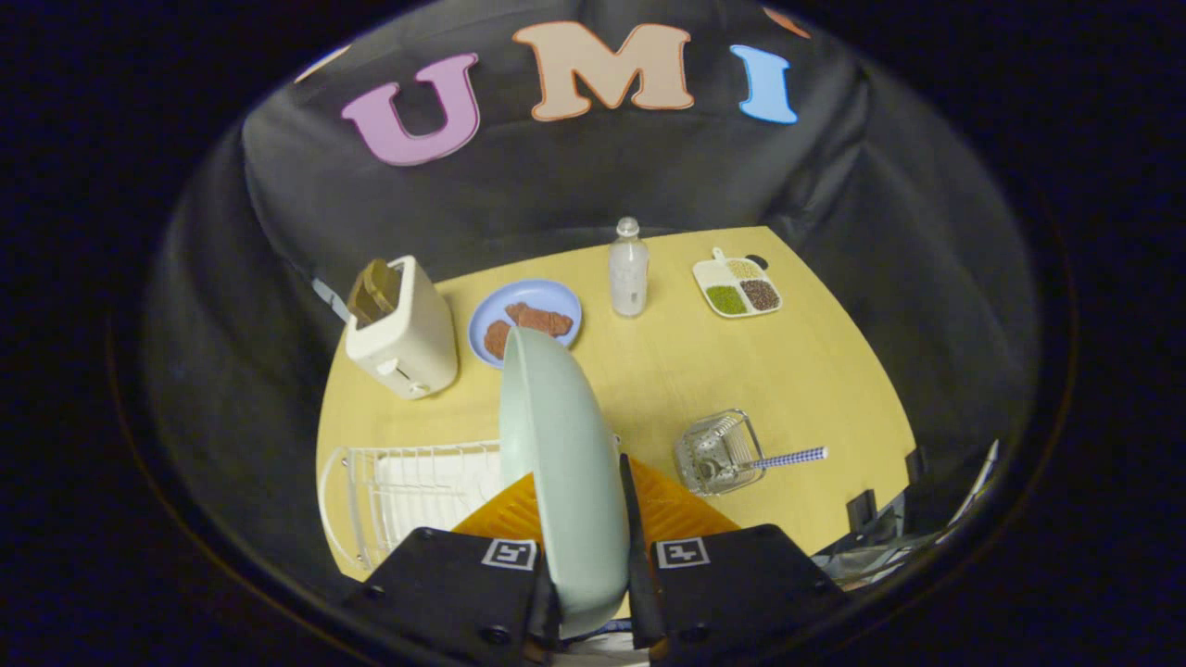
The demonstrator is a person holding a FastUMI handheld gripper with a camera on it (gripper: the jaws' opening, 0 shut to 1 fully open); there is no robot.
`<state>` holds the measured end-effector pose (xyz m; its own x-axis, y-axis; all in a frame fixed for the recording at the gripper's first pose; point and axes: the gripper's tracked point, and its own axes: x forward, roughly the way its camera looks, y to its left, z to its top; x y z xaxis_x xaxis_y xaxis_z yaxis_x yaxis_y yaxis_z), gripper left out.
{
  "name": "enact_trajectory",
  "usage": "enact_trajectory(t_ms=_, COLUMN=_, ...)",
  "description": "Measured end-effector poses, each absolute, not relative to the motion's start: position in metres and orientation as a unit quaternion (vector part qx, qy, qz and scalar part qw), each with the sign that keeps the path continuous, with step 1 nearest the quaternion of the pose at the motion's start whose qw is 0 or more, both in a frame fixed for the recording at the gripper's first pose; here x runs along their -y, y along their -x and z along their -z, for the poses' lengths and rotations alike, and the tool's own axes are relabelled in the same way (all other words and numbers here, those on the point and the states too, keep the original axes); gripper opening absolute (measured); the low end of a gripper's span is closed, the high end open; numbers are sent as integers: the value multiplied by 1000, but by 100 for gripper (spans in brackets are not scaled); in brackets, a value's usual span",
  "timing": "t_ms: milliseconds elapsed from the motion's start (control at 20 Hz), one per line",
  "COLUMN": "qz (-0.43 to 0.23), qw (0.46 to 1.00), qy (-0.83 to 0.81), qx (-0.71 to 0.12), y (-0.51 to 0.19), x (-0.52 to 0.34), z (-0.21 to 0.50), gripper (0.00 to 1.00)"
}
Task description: Take the plate from the dish rack, then take the spoon from the basket and place it into the plate.
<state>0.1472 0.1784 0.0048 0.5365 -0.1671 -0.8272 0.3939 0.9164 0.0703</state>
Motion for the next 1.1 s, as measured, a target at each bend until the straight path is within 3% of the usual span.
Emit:
enact_trajectory(t_ms=400, qz=186, qw=880, qy=-282, qx=-334, y=-35, x=-72, z=-45, gripper=32)
enact_trajectory(t_ms=750, qz=186, qw=841, qy=-439, qx=-255, y=60, x=-21, z=21, gripper=32)
enact_trajectory(t_ms=1100, qz=189, qw=815, qy=-515, qx=-184, y=94, x=-1, z=87, gripper=32)
